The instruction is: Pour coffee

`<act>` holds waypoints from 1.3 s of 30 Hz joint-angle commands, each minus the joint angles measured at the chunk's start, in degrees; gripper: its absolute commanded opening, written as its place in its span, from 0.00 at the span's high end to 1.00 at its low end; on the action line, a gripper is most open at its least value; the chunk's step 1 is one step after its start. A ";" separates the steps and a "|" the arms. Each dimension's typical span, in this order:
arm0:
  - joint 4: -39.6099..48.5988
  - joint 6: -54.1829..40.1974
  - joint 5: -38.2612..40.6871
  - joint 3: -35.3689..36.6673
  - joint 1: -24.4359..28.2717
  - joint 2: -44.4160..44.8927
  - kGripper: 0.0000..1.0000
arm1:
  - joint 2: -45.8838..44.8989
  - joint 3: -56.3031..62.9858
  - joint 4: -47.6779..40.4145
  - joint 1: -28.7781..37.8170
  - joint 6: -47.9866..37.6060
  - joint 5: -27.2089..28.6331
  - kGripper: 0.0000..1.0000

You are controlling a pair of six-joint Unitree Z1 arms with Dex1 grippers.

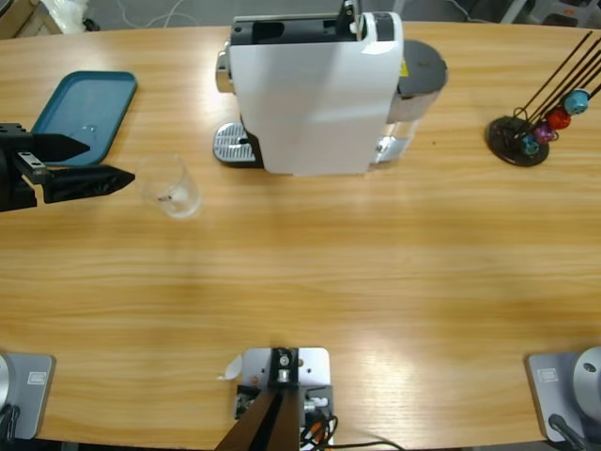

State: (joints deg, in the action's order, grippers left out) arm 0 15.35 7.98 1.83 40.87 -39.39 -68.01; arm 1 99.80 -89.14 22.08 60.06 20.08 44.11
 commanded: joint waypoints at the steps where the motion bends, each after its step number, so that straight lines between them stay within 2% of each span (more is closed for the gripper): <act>1: -0.48 0.11 0.90 -1.36 -0.16 -1.77 0.06 | 7.51 -0.86 -0.37 0.85 0.22 -2.94 1.00; 18: -0.41 0.11 0.90 -1.23 -0.16 -2.34 0.09 | 13.67 -0.70 -1.72 2.09 -4.00 -8.06 1.00; 39: -0.41 0.11 1.34 -1.14 -0.16 -2.71 0.09 | 17.96 3.71 -7.91 2.67 -8.81 -10.52 1.00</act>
State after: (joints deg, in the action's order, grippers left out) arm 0 15.35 7.98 1.98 40.87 -39.39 -68.52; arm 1 111.08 -91.06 15.51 60.06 13.22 35.80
